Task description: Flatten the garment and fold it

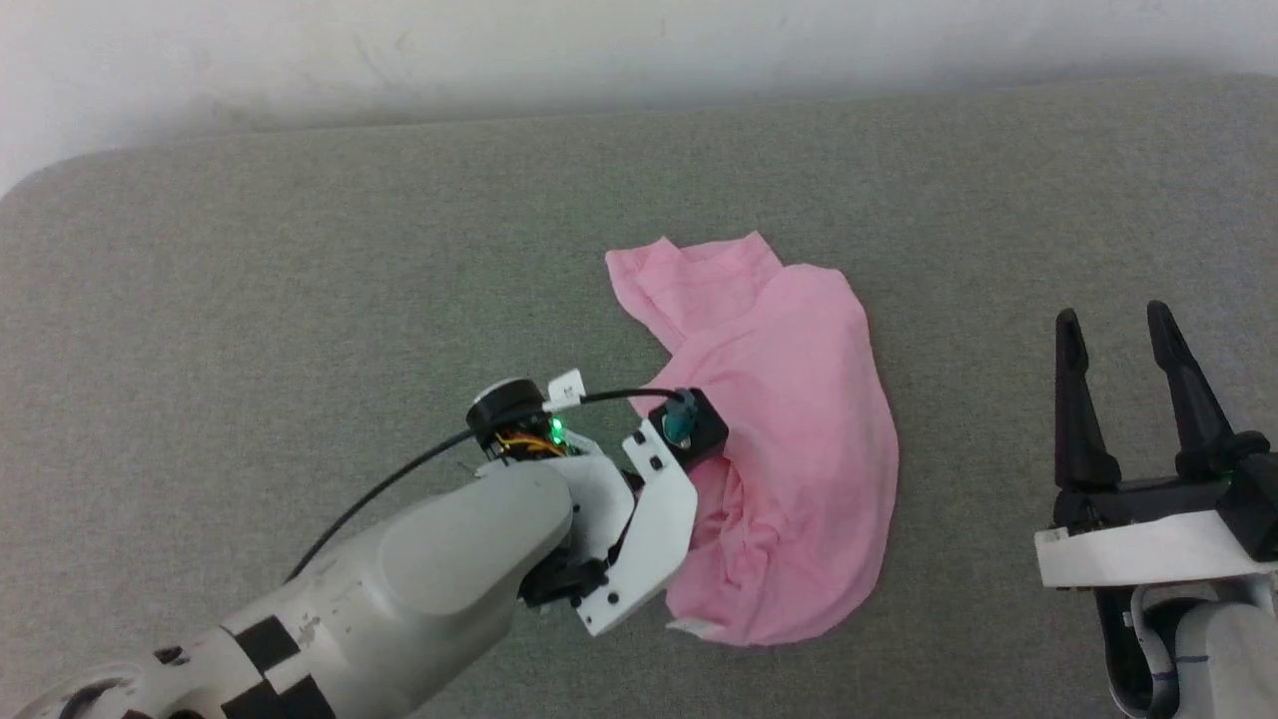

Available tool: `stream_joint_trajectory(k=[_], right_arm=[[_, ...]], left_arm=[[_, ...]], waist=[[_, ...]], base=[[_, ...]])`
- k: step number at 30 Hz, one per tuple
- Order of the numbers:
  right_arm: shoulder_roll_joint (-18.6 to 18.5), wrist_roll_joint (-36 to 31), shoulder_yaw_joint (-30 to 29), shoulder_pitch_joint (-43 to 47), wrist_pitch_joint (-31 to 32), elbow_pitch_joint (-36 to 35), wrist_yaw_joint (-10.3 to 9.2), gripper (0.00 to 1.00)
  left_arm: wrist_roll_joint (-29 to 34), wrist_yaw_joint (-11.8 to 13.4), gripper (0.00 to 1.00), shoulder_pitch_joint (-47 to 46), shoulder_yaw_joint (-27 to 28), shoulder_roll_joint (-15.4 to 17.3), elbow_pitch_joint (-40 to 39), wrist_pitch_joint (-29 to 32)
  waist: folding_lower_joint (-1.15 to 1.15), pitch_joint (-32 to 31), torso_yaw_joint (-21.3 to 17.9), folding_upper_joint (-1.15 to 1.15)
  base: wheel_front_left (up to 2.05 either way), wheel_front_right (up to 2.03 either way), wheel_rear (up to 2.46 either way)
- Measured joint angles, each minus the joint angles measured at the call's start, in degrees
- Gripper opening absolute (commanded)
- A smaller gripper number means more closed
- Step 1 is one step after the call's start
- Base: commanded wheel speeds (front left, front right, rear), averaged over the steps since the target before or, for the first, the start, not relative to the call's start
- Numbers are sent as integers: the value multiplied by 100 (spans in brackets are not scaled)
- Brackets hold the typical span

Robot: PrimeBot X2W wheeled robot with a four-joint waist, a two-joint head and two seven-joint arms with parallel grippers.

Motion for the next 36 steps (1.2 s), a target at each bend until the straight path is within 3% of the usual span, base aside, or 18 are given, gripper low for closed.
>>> stream_joint_trajectory(k=[3, 4, 5, 7, 12, 15, 17, 22, 26, 28, 32, 36], right_arm=[[1, 3, -27, 1, 0, 44, 0, 100], [1, 3, -40, 2, 0, 58, 0, 100], [-1, 3, -47, 3, 0, 74, 0, 100], [1, 4, -54, 7, 0, 101, 0, 100], [0, 37, -56, 59, 0, 120, 0, 100], [1, 41, -55, 137, 0, 131, 0, 100], [2, 82, -65, 158, 0, 133, 0, 100], [3, 121, -42, 259, 0, 185, 0, 100], [2, 121, -31, 274, 0, 216, 0, 100], [2, 119, -18, 274, 0, 226, 0, 100], [2, 105, -10, 278, 0, 235, 0, 100], [2, 101, -5, 321, 0, 233, 0, 100]], left_arm=[[121, 0, 98, 98, 12, 37, -162, 165], [197, 0, 33, 95, 13, 76, -240, 163], [265, -1, 0, 95, 7, 111, -301, 136], [408, -5, 0, 93, -8, 222, -439, -21], [60, -5, 0, -69, -10, 814, -355, -1311], [-203, 10, 0, -68, 372, 1287, -132, -1989], [-485, 177, 0, 88, 706, 1597, -11, -2361], [-769, 586, 0, 801, 901, 2216, 305, -2662], [-928, 758, 0, 1284, 864, 2309, 548, -2660], [-1003, 813, 100, 1367, 899, 2262, 631, -2780], [-1038, 872, 100, 1323, 1050, 2162, 659, -3073], [-958, 918, 100, 953, 1211, 2263, 476, -3208]], waist=[[0, 64, -43, 0], [0, 70, -34, 0], [0, 71, -19, 0], [0, 57, 27, 0], [-1, -67, 178, 0], [0, -144, 267, -1], [-1, -185, 322, 0], [-1, -243, 441, 0], [-1, -266, 509, -1], [-1, -283, 531, 0], [-1, -334, 560, 0], [-1, -372, 587, 0]], base=[[0, 0, 0], [0, 0, 0], [0, 0, 0], [0, 0, 0], [0, 0, 0], [0, 0, 0], [0, 0, 0], [0, 0, 0], [0, 0, 0], [0, 0, 0], [0, 0, 0], [0, 0, 0]])
